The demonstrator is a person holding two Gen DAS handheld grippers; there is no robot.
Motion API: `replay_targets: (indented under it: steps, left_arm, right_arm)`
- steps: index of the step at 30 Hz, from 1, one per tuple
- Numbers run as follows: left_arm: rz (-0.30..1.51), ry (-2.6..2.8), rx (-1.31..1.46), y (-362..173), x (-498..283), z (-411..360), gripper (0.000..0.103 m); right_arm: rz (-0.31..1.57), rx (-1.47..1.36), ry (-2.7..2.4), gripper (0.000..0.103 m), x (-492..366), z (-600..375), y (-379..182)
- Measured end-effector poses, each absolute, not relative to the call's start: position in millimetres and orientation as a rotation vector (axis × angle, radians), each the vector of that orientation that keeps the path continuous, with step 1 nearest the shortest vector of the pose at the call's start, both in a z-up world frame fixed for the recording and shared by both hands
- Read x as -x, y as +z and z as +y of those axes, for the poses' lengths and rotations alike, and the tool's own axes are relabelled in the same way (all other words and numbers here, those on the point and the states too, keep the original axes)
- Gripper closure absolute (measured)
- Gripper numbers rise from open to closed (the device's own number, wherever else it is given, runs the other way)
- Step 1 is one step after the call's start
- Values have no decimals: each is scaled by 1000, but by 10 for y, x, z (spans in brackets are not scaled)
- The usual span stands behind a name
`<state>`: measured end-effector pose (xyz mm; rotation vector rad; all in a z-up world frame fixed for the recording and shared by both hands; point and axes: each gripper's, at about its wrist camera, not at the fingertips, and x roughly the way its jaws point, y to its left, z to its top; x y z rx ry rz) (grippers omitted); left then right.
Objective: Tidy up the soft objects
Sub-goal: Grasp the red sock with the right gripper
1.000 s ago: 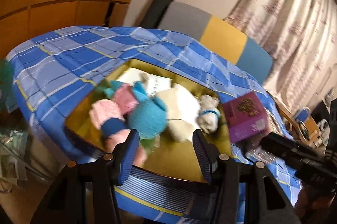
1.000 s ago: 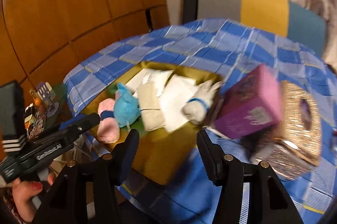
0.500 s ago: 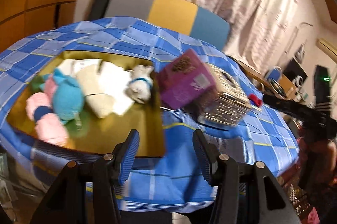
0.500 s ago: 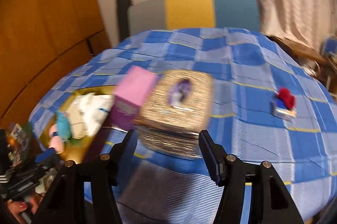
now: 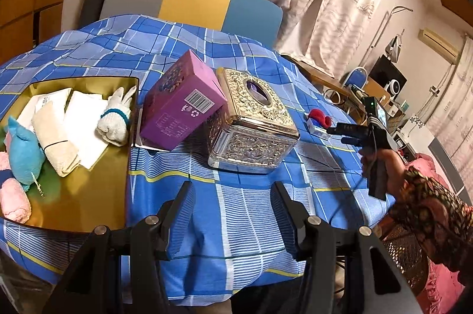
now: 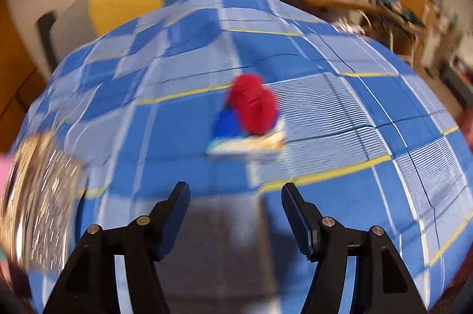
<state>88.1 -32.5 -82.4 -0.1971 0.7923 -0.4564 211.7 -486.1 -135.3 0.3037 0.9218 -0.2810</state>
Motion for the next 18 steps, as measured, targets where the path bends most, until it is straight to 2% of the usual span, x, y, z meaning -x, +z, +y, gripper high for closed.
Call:
replay_targets:
  steps: [5, 10, 14, 16, 18]
  left_arm:
    - [801, -446, 199, -800, -969, -419, 50]
    - [808, -455, 194, -775, -1040, -538, 50]
    - [805, -471, 181, -769, -1077, -648, 50]
    - [816, -482, 186, -784, -1118, -710, 50]
    - [825, -495, 193, -800, -1146, -772, 50]
  right_arm:
    - [952, -288, -246, 37, -2429, -5081, -1472]
    - [971, -356, -86, 37, -2450, -4837, -1572]
    - [926, -386, 198, 37, -2222, -4415, -1389]
    - [859, -314, 144, 36, -2171, -4411, -1210]
    - [825, -201, -17, 29, -2259, -4506, -1108]
